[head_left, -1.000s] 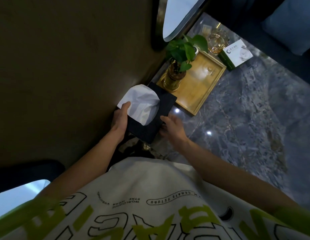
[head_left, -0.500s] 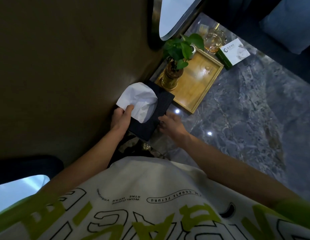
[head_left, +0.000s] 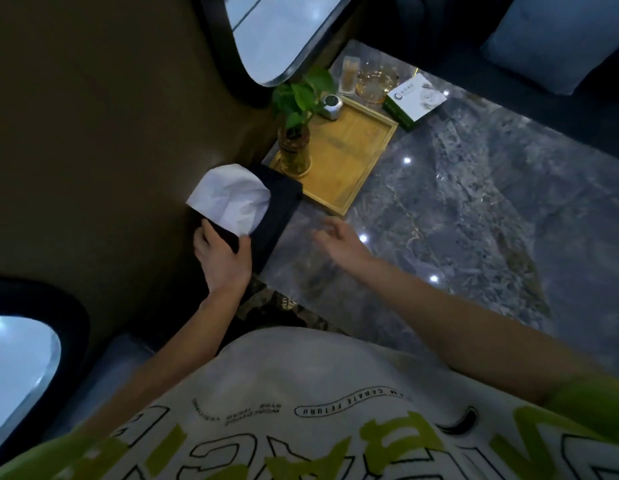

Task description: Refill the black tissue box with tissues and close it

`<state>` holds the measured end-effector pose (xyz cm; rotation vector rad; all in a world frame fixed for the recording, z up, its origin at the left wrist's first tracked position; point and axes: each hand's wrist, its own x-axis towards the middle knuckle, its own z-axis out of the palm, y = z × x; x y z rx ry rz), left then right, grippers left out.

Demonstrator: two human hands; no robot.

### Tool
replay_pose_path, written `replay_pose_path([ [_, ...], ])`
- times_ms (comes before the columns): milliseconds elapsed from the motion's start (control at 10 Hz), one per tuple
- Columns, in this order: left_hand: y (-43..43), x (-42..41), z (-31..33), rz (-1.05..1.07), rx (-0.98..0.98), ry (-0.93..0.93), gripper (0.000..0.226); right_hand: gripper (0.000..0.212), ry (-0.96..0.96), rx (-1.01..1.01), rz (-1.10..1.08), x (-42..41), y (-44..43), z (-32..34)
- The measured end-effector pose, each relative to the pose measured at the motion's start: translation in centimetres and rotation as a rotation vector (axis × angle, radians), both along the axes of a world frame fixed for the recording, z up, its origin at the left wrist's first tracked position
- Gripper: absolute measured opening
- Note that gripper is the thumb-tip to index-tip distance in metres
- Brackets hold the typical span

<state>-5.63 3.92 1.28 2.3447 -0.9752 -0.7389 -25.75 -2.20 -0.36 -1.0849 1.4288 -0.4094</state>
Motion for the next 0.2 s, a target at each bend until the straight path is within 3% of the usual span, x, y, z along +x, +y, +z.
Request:
replay_pose_path([
  [100,1.5,-3.5,0.6,-0.061,-0.048,-0.103,0.076,0.05,0.044,-0.089,0.09,-4.0,0.5,0.2],
  [200,2.2,-8.8,1.4,-0.329,-0.115,-0.195,0.071,0.053,0.148,-0.273,0.134,-9.7,1.5,0.6],
])
